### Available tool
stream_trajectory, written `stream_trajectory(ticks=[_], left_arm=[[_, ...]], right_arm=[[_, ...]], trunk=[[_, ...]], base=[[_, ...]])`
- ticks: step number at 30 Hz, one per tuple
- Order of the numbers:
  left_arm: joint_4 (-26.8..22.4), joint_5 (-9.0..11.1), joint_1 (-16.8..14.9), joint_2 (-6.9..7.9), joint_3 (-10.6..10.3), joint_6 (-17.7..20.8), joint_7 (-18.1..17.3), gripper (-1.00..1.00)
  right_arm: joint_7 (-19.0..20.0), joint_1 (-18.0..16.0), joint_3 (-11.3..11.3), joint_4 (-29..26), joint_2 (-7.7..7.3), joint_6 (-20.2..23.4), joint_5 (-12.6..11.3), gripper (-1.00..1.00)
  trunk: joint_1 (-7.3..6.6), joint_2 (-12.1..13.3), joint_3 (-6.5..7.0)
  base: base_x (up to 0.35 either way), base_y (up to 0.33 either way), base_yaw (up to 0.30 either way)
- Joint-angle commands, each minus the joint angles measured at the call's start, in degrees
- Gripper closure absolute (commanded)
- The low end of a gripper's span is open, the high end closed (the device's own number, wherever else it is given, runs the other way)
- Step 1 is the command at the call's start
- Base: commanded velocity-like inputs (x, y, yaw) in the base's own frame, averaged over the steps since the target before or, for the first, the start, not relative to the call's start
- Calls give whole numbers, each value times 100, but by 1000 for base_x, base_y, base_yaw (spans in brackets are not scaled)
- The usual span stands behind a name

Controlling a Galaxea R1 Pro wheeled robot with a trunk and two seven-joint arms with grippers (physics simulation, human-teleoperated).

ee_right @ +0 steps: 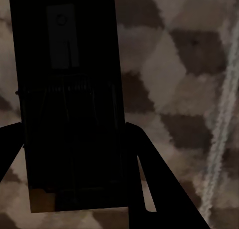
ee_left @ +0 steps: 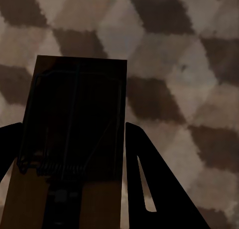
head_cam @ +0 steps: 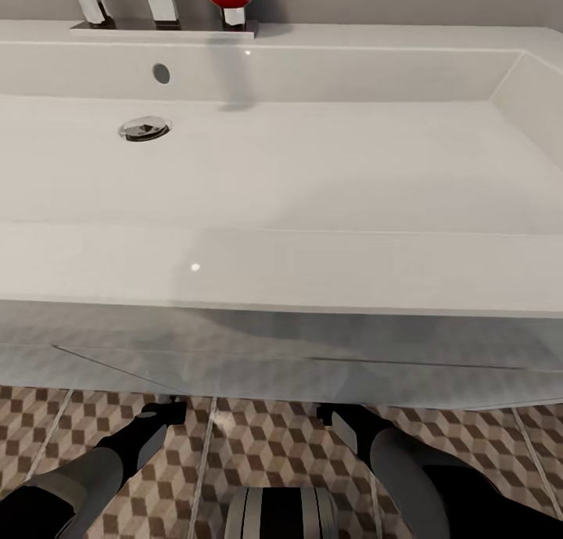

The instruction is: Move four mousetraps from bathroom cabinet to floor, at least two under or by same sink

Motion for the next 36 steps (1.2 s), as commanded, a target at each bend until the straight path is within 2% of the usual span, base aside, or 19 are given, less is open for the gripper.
stream_trajectory(ticks=[1, 16, 23, 36], left_arm=[[-15, 29, 1, 4, -49, 27, 31, 100], [-24, 26, 0, 1, -49, 25, 31, 100], [-53, 26, 1, -64, -53, 41, 60, 100], [-83, 26, -7, -78, -42, 67, 57, 100]], right_arm=[[-21, -303, -55, -14, 3, 31, 25, 100], [-21, -303, -61, -14, 3, 24, 18, 100], [-21, -303, -61, -9, 3, 22, 10, 100], [-21, -303, -61, -5, 3, 22, 7, 100]], trunk=[[-1, -1, -3], [-1, -1, -3], [-1, -1, -3], [-1, -1, -3]], base=[[0, 0, 0], [0, 0, 0], [0, 0, 0], [0, 0, 0]])
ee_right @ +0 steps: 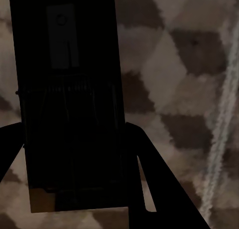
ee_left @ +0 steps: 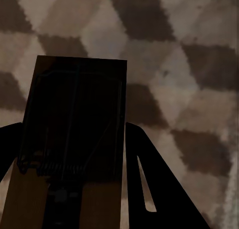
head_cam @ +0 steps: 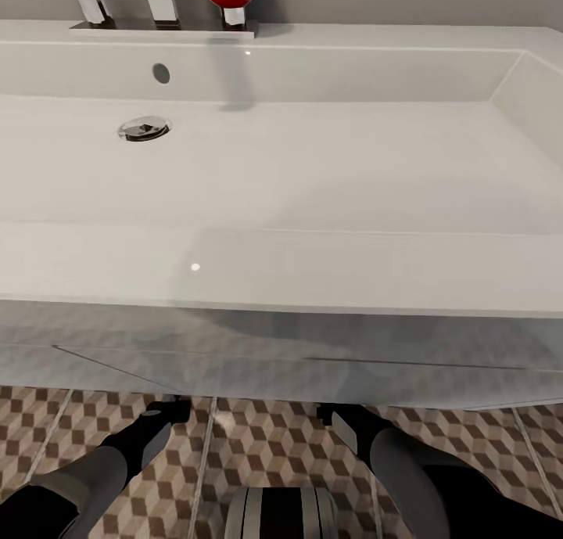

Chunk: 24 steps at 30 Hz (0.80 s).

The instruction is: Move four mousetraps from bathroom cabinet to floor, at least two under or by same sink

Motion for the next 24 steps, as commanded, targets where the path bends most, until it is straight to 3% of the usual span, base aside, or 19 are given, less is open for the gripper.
stream_trajectory(ticks=[1, 24], left_arm=[[-17, 28, 1, 5, -49, 33, 32, 100], [-78, 20, -214, 14, -56, 58, 65, 100]], right_arm=[[-21, -300, -68, -15, 3, 31, 17, 100], [-21, -300, -60, -6, 3, 32, 33, 100]], trunk=[[-1, -1, -3], [-1, -1, -3]], base=[[0, 0, 0], [0, 0, 0]])
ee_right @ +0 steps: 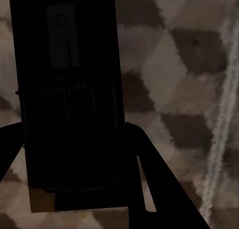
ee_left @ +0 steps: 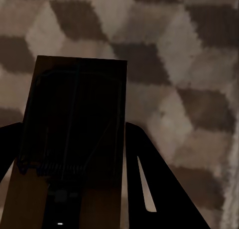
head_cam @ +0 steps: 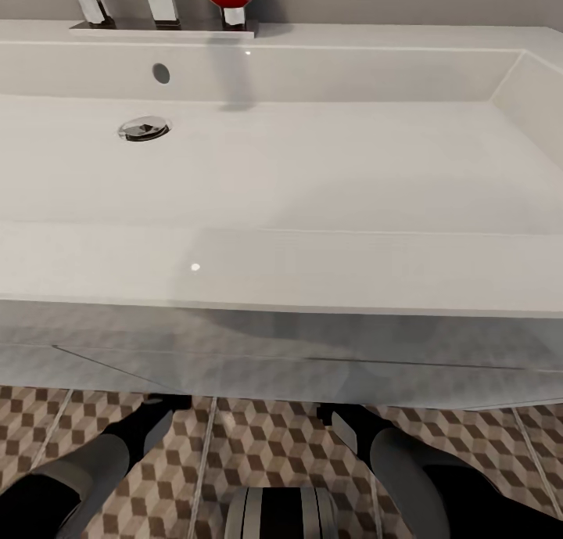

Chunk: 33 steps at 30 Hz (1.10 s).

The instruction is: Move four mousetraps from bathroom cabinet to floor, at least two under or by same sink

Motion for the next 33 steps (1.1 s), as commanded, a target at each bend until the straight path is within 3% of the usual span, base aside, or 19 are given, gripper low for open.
stream_trajectory(ticks=[1, 33], left_arm=[[-14, 26, -11, 6, -49, 34, 34, 100], [-36, 34, -154, -1, -40, 27, 39, 100]], right_arm=[[-21, -296, -49, -15, 4, 33, 28, 100], [-19, -296, -40, -14, 4, -47, 28, 100]], trunk=[[-1, -1, -3], [-1, -1, -3]], base=[[0, 0, 0], [0, 0, 0]])
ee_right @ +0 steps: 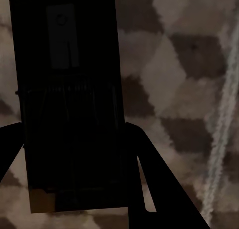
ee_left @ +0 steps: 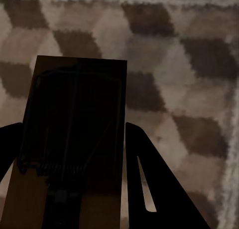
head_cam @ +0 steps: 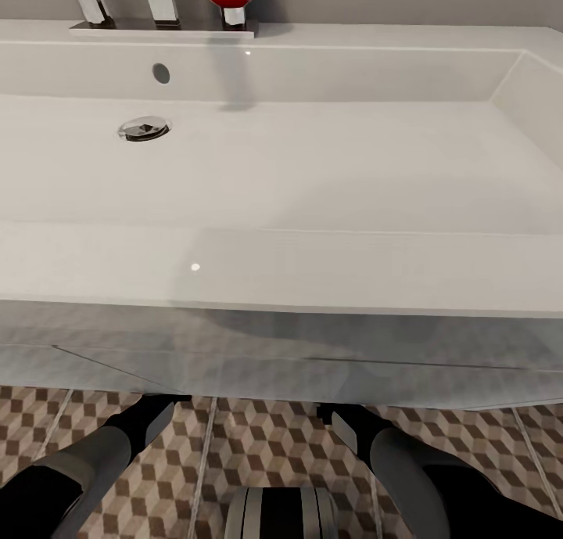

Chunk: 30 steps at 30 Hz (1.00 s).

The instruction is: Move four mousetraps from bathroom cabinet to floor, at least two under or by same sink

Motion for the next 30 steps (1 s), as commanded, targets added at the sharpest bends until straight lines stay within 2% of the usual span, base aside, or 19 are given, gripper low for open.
stream_trajectory(ticks=[1, 30], left_arm=[[-16, 24, 1, 5, -49, 29, 35, 100], [-25, 29, 0, -4, -49, 18, 30, 100]], right_arm=[[-22, -296, -44, -15, 4, 30, 30, 100], [-23, -296, -51, -15, 4, 29, 30, 100]], trunk=[[-1, -1, -3], [-1, -1, -3]], base=[[0, 0, 0], [0, 0, 0]])
